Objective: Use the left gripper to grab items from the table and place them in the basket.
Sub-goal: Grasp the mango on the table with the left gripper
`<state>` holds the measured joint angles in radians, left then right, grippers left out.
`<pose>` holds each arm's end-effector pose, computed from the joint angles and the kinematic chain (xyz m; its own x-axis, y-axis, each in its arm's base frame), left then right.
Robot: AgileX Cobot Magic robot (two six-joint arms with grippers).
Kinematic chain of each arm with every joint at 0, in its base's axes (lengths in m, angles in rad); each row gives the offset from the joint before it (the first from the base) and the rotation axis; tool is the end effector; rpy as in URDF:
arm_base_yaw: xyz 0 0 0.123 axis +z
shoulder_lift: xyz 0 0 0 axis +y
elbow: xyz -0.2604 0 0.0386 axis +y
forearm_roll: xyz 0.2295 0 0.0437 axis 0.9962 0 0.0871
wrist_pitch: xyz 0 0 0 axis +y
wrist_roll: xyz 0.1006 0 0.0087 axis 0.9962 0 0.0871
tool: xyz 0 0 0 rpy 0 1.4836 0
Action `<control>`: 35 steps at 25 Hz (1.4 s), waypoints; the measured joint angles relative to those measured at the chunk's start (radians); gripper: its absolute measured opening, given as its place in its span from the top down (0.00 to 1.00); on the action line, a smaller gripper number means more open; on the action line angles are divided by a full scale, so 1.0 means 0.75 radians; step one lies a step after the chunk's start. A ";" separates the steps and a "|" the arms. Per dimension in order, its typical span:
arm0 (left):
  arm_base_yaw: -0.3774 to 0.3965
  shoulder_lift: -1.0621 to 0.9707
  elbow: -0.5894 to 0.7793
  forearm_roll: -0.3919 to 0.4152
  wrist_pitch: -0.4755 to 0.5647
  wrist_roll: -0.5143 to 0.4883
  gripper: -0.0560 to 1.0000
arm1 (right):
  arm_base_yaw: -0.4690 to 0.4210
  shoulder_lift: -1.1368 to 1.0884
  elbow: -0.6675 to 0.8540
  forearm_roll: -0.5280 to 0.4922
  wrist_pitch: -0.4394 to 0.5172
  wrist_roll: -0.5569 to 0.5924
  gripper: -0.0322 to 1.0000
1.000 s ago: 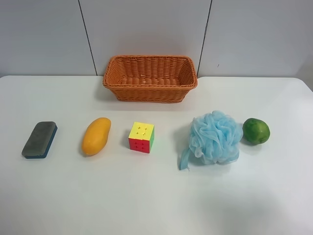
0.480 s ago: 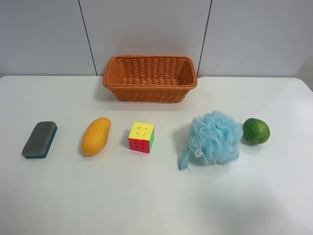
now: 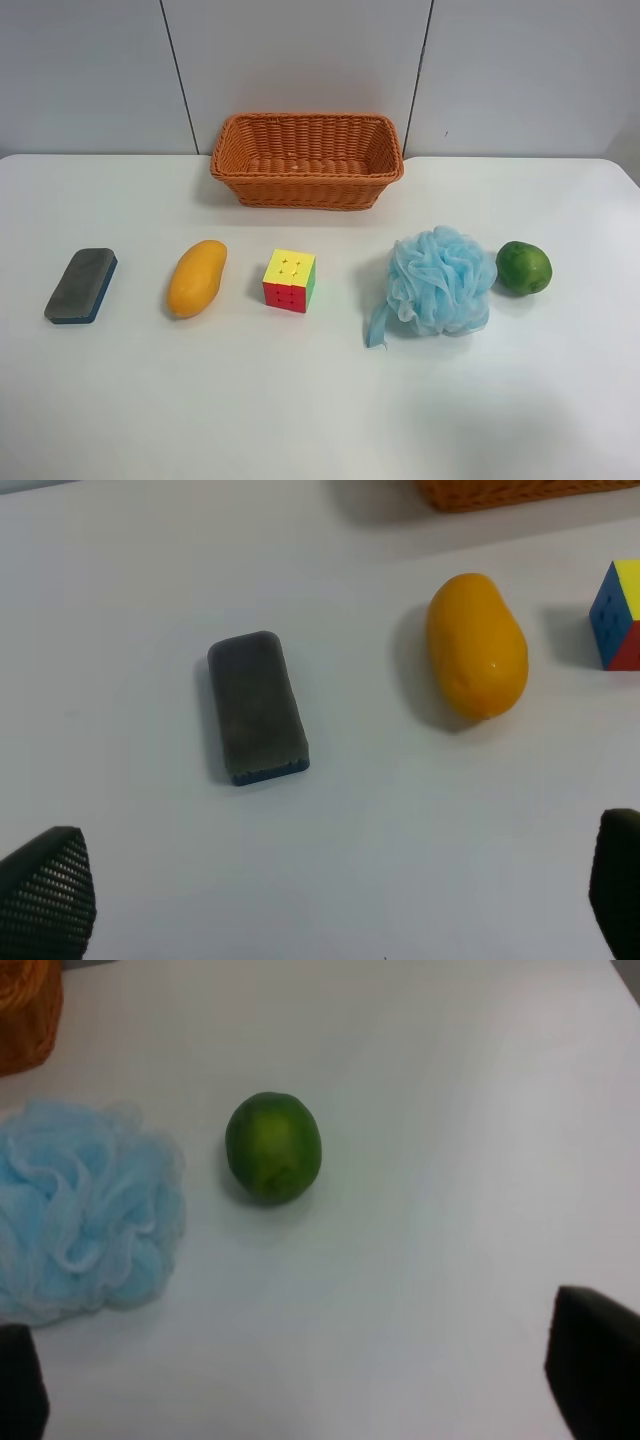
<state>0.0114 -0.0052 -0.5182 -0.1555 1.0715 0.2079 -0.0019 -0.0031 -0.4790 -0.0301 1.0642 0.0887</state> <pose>0.0063 -0.0137 0.2687 -0.4216 0.1266 -0.8979 0.1682 0.9839 0.0597 0.0114 -0.0027 0.2579 -0.4716 0.0749 -0.8786 0.0601 0.9968 0.0527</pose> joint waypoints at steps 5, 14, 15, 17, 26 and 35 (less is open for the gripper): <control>0.000 0.012 -0.005 -0.001 0.000 -0.003 0.01 | 0.000 0.000 0.000 0.000 0.000 0.000 0.01; 0.000 0.516 -0.277 -0.004 0.031 -0.085 0.01 | 0.000 0.000 0.000 0.000 0.000 0.000 0.01; 0.000 0.602 -0.322 -0.004 0.044 -0.105 0.01 | 0.000 0.000 0.000 0.000 0.000 0.000 0.01; 0.000 0.764 -0.411 -0.005 0.070 -0.127 0.01 | 0.000 0.000 0.000 0.000 0.000 0.000 0.01; -0.046 1.450 -0.703 -0.005 0.103 -0.155 0.01 | 0.000 0.000 0.000 0.000 0.000 0.000 0.01; -0.290 1.897 -0.824 0.025 -0.056 -0.347 0.01 | 0.000 0.000 0.000 0.000 0.000 0.000 0.01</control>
<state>-0.2060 1.4178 -1.1365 -0.1370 1.0292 -0.0526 -0.0019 -0.0031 -0.4790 -0.0301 1.0642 0.0887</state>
